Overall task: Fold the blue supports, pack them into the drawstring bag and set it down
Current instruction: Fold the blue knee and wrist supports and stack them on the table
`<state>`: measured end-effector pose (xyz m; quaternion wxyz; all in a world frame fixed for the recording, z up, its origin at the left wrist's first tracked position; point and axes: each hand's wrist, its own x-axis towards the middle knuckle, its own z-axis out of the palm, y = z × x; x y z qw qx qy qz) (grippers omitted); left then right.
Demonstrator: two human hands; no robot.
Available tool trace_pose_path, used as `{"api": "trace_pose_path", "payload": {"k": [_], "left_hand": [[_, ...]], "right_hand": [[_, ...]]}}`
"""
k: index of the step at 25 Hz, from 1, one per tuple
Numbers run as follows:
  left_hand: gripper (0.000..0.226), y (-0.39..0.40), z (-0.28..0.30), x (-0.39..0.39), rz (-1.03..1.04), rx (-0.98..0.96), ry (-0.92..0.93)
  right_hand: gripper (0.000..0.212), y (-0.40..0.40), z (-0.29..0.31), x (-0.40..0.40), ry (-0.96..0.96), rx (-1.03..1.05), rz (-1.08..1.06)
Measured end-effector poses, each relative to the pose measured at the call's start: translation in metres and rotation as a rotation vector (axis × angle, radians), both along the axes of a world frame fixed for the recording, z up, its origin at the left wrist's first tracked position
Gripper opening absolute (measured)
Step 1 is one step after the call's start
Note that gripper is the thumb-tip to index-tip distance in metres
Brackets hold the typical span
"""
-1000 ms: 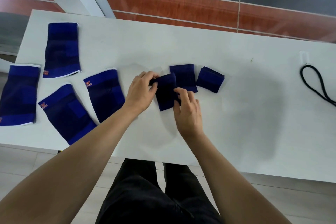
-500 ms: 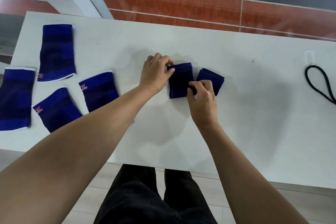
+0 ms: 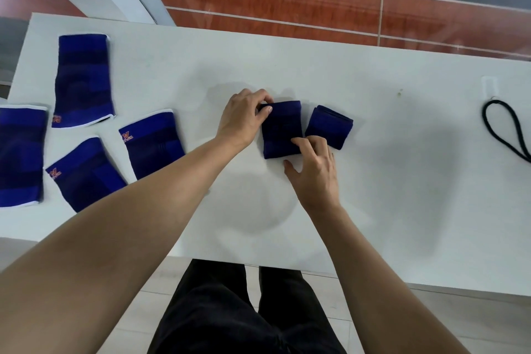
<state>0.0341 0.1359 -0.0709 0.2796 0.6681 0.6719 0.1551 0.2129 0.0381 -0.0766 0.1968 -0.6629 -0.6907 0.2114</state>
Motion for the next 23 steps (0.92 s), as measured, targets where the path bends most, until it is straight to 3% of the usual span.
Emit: {"api": "trace_pose_path", "payload": {"k": [5, 9, 12, 15, 17, 20, 23], "left_hand": [[0.012, -0.004, 0.007, -0.001, 0.001, -0.014, -0.093], [0.027, -0.011, 0.011, -0.004, 0.036, -0.018, -0.114], [0.027, -0.046, 0.013, -0.002, -0.019, 0.118, -0.035], [0.048, -0.091, 0.007, -0.002, -0.246, 0.042, 0.106], [0.056, -0.097, 0.0, -0.002, -0.248, 0.027, 0.164], [0.039, -0.088, 0.001, 0.002, -0.17, 0.09, 0.154], [0.025, -0.09, 0.003, -0.004, -0.144, 0.105, 0.076]], "right_hand": [[0.037, -0.002, -0.003, 0.0, 0.005, 0.021, 0.016], [0.039, -0.002, -0.005, 0.002, 0.003, 0.028, 0.041], [0.04, -0.004, -0.008, 0.003, -0.042, 0.043, 0.07], [0.035, -0.002, -0.01, 0.002, -0.081, 0.053, 0.081], [0.031, -0.001, -0.01, 0.0, -0.076, 0.048, 0.072], [0.024, -0.006, -0.005, -0.001, -0.039, 0.042, 0.067], [0.038, -0.014, 0.0, 0.005, 0.027, -0.053, 0.106]]}}
